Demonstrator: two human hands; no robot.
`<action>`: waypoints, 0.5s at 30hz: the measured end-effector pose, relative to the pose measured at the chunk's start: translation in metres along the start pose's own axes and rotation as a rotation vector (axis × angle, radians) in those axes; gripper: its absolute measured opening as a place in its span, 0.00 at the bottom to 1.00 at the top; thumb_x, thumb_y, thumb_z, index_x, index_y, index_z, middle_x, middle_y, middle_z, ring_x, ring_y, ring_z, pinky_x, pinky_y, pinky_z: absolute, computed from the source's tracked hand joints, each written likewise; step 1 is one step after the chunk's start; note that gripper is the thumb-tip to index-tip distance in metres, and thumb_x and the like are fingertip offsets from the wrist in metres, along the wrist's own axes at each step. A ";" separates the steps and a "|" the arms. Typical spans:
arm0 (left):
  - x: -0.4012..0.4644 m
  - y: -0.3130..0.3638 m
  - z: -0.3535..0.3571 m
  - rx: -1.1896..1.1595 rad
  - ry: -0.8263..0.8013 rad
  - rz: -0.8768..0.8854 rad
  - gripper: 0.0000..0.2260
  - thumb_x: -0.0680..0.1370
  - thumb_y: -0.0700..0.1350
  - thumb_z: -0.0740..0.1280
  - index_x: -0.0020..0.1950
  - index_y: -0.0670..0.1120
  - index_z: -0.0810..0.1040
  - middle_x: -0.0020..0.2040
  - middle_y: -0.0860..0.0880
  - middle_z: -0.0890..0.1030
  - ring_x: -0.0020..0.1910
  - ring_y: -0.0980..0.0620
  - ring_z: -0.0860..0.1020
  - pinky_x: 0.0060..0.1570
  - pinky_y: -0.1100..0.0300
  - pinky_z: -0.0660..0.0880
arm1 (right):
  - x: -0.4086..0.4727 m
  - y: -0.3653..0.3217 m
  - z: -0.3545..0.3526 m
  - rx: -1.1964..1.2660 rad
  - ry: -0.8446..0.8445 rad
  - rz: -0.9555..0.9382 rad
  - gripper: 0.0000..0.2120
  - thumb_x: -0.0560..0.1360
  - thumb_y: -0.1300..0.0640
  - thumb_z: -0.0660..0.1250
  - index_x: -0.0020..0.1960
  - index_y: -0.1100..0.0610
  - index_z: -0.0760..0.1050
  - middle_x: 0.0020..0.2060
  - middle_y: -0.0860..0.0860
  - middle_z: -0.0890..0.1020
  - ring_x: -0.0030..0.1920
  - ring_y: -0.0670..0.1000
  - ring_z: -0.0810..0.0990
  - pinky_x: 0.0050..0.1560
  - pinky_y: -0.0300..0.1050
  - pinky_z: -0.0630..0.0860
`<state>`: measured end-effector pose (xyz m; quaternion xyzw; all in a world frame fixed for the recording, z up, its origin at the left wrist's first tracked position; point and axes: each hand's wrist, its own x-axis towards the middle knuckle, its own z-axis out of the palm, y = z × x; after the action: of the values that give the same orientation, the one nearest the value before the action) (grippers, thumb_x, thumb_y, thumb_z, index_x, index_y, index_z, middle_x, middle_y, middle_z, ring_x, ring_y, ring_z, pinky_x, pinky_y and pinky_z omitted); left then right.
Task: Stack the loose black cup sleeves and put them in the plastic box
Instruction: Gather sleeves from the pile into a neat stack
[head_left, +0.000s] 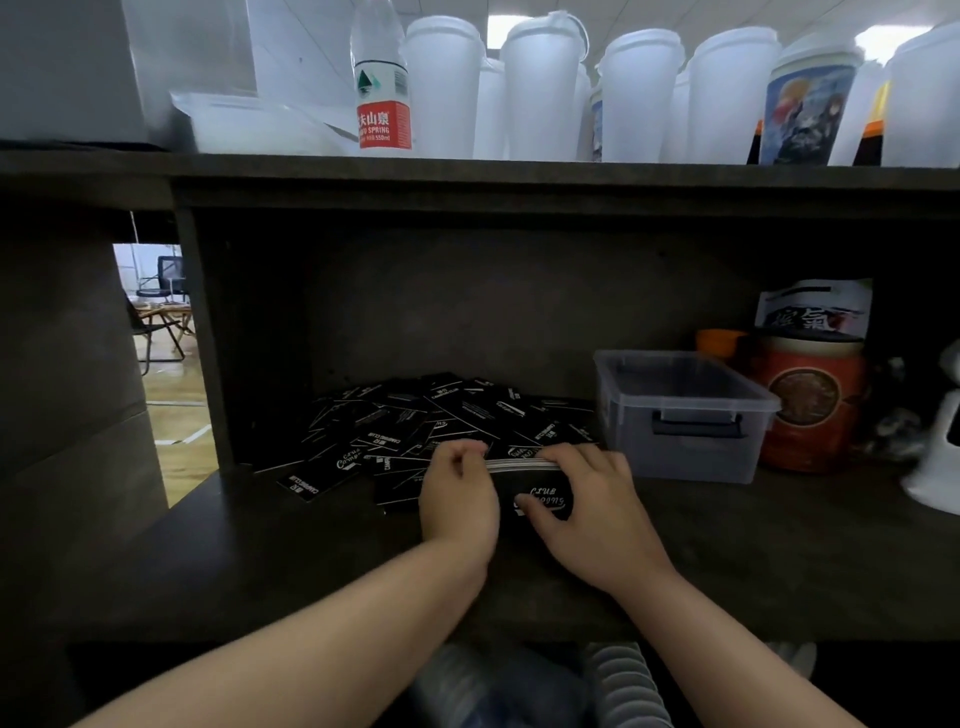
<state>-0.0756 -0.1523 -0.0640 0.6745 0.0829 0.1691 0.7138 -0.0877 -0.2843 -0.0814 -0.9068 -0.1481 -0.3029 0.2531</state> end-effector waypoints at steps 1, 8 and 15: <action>-0.002 -0.003 0.003 0.023 0.038 0.006 0.09 0.81 0.44 0.58 0.50 0.50 0.78 0.48 0.50 0.79 0.48 0.50 0.77 0.52 0.55 0.73 | 0.000 0.001 0.000 -0.003 0.001 0.004 0.23 0.73 0.43 0.69 0.66 0.45 0.69 0.58 0.42 0.73 0.59 0.44 0.62 0.55 0.36 0.62; 0.054 0.016 -0.029 0.235 -0.058 0.330 0.10 0.81 0.44 0.59 0.46 0.48 0.79 0.43 0.49 0.81 0.47 0.47 0.80 0.49 0.55 0.74 | 0.001 0.001 0.001 -0.005 -0.008 0.016 0.22 0.73 0.42 0.68 0.65 0.44 0.70 0.57 0.41 0.72 0.59 0.43 0.62 0.56 0.36 0.63; 0.125 0.015 -0.034 1.176 -0.185 0.712 0.30 0.75 0.56 0.69 0.73 0.47 0.64 0.71 0.46 0.69 0.68 0.46 0.68 0.67 0.52 0.67 | 0.002 0.001 -0.001 0.016 -0.024 0.021 0.23 0.73 0.41 0.68 0.66 0.44 0.69 0.58 0.40 0.71 0.61 0.43 0.62 0.57 0.35 0.64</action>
<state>0.0268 -0.0759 -0.0379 0.9472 -0.1267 0.2618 0.1350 -0.0862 -0.2856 -0.0799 -0.9098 -0.1440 -0.2880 0.2619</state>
